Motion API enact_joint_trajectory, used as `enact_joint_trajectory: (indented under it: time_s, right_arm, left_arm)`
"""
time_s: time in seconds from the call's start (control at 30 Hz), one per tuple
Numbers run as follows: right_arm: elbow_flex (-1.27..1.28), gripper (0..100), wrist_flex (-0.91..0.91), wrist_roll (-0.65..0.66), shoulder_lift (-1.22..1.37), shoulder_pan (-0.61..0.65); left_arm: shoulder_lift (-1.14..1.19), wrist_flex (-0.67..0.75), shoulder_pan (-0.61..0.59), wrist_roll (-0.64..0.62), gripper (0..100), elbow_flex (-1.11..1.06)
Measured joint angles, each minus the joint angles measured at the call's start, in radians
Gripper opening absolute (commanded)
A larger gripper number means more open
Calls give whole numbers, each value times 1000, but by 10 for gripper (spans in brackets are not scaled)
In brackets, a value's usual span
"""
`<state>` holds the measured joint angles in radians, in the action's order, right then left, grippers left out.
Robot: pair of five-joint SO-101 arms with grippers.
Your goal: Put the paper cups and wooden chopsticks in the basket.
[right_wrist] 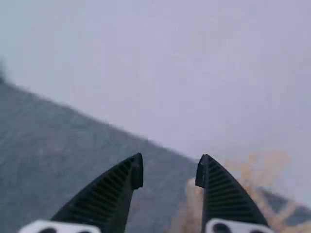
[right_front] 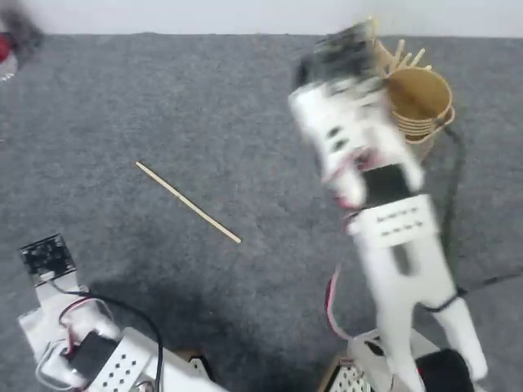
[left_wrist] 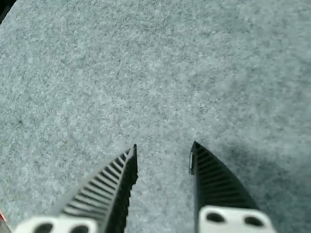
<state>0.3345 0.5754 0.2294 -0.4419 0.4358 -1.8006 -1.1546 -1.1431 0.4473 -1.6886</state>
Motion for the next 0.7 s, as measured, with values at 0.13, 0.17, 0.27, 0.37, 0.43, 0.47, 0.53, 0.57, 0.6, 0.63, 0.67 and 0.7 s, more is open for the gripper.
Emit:
enact_joint_trajectory:
  time_s: [0.13, 0.17, 0.27, 0.37, 0.43, 0.47, 0.53, 0.57, 0.6, 0.63, 0.67, 0.7]
  right_arm:
    - [-2, 187, 100, 0, 94, 213]
    - [-2, 187, 100, 0, 137, 253]
    - [-15, 187, 100, 0, 295, 348]
    - [-68, 187, 94, 0, 479, 393]
    - [-132, 187, 95, 0, 608, 399]
    - [-173, 187, 107, 0, 675, 399]
    - [-275, 187, 152, 0, 802, 399]
    - [-333, 187, 183, 0, 861, 399]
    - [-397, 187, 216, 0, 922, 400]
    - [-462, 187, 252, 0, 979, 402]
    - [-526, 187, 288, 0, 1028, 404]
    - [-595, 187, 322, 0, 1080, 404]
  left_arm:
    - [0, 0, -32, 0, 170, 0]
    - [0, 0, -44, 0, 170, 0]
    - [0, 3, -68, 0, 170, 0]
    - [0, 3, -74, 0, 170, 0]
    - [0, 3, -74, 0, 170, 0]
    - [0, 3, -74, 0, 170, 0]
    - [0, 3, -74, 0, 170, 0]
    - [0, 3, -74, 0, 170, 0]
    - [0, 3, -74, 0, 170, 0]
    - [0, 3, -74, 0, 170, 0]
    - [0, 3, -74, 0, 170, 0]
    - [0, 3, -74, 0, 170, 0]
